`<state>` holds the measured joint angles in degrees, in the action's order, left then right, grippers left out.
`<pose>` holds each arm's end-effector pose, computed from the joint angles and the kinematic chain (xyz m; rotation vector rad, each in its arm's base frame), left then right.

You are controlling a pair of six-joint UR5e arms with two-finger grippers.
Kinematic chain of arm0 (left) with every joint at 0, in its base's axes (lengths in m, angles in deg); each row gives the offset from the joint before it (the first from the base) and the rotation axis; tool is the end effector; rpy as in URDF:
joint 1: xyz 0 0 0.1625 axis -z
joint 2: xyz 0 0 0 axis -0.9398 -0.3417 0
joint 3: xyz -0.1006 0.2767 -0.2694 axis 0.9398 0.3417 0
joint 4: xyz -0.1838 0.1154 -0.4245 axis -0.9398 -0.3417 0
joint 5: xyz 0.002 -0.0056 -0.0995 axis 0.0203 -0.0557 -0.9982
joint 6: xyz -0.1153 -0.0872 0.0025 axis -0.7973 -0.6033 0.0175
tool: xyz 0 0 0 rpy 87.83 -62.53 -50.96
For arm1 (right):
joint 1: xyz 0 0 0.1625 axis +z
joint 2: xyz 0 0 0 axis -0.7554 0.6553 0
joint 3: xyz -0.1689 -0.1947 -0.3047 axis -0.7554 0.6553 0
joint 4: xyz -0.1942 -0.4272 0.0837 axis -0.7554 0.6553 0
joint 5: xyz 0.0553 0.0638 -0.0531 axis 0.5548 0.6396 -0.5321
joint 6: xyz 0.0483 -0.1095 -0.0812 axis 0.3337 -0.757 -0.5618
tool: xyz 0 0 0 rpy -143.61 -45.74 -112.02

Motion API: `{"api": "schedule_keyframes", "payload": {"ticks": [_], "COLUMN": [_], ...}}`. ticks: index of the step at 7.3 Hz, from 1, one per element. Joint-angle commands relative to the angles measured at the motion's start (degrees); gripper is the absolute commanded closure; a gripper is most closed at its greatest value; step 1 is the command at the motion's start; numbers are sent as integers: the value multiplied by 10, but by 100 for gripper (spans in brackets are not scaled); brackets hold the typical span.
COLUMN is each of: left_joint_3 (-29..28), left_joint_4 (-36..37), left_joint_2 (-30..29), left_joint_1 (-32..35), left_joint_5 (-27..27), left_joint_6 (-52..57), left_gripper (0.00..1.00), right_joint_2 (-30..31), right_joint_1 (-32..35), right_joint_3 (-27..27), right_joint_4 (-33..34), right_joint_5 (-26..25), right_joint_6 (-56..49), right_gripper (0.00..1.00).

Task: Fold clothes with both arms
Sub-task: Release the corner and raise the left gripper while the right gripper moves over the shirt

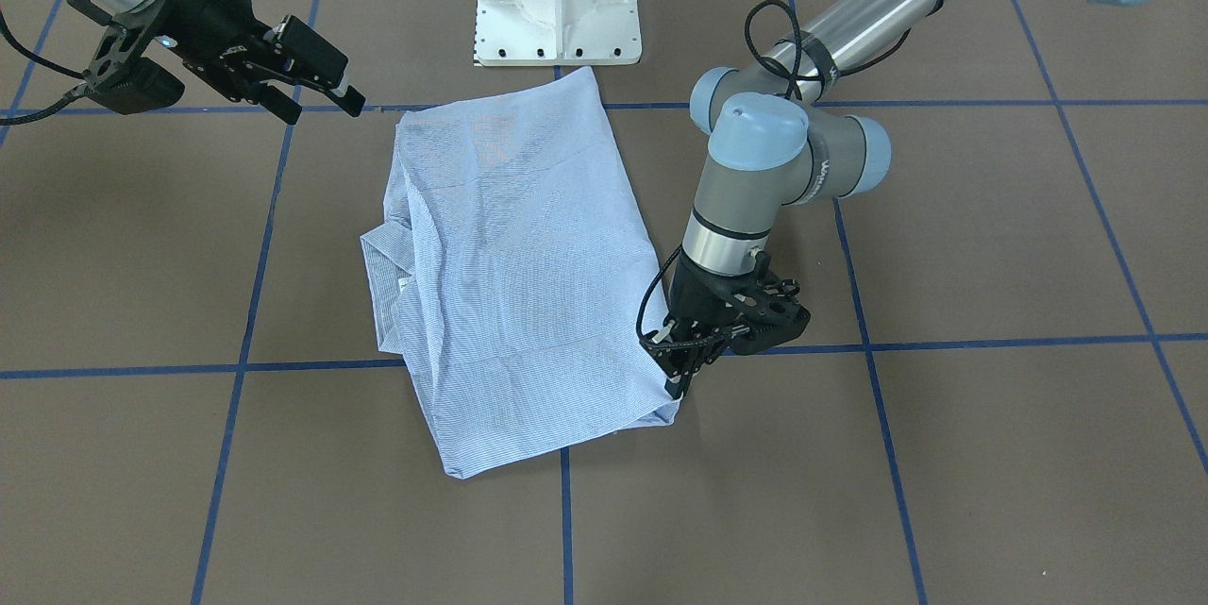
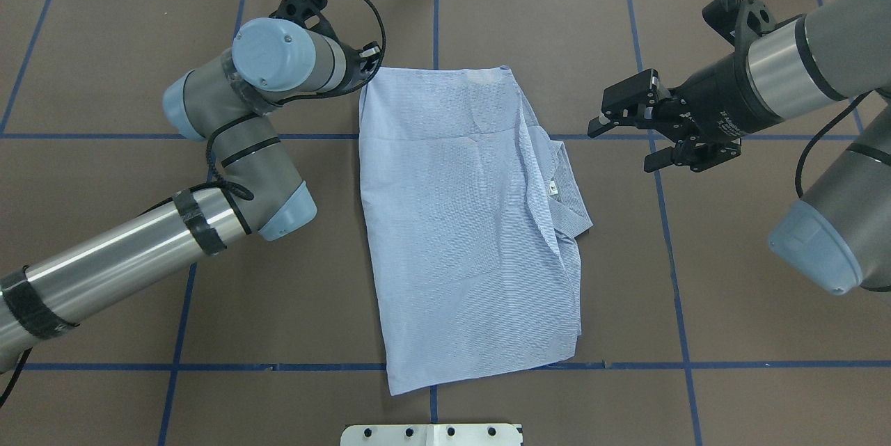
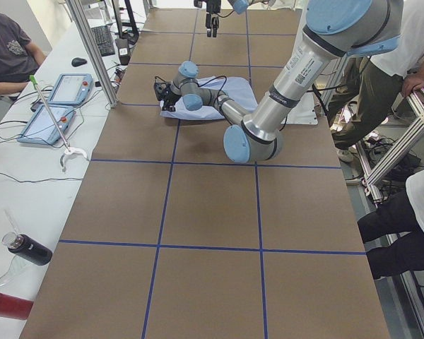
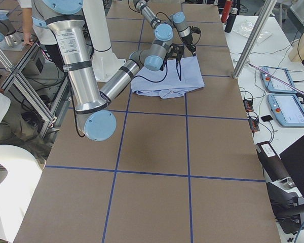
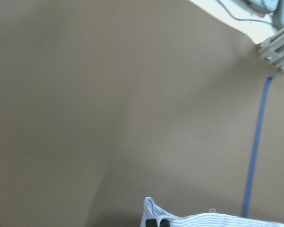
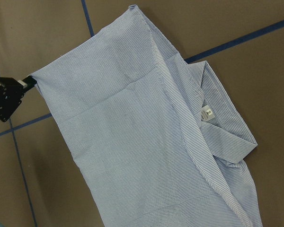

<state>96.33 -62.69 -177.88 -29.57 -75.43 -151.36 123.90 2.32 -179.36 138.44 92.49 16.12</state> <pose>0.5789 -0.6602 0.2159 0.3325 1.0805 -0.6381 -0.3301 -0.4655 0.1771 -0.1078 -1.2611 0.2821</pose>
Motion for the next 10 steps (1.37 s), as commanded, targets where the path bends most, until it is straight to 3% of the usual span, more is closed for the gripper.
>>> {"api": "schedule_keyframes", "payload": {"ticks": [1, 3, 4, 5, 8, 9, 10], "left_joint_3": [-83, -127, -128, -125, -97, -59, 18], "left_joint_4": [-74, -118, -119, -120, -110, -102, -81], "left_joint_2": [-43, -44, -49, -52, -57, -27, 38], "left_joint_1": [34, 38, 38, 38, 39, 39, 40], "left_joint_5": [14, 15, 14, 14, 7, -18, -57], "left_joint_6": [48, 61, 61, 61, 67, 72, 75], "left_gripper": [100, 100, 91, 2, 0, 0, 0], "right_joint_2": [-1, -4, -5, -19, -49, -75, -90], "right_joint_1": [4, 2, -4, -26, -45, -63, -88], "right_joint_3": [-1, 0, 3, 13, 103, 145, 176], "right_joint_4": [0, 0, 0, 3, 5, 7, 7], "right_joint_5": [-11, -19, -29, -58, -123, -154, -192], "right_joint_6": [-1, -1, -2, -7, -133, -152, -157], "right_gripper": [0, 0, 0, 0, 0, 0, 0]}}
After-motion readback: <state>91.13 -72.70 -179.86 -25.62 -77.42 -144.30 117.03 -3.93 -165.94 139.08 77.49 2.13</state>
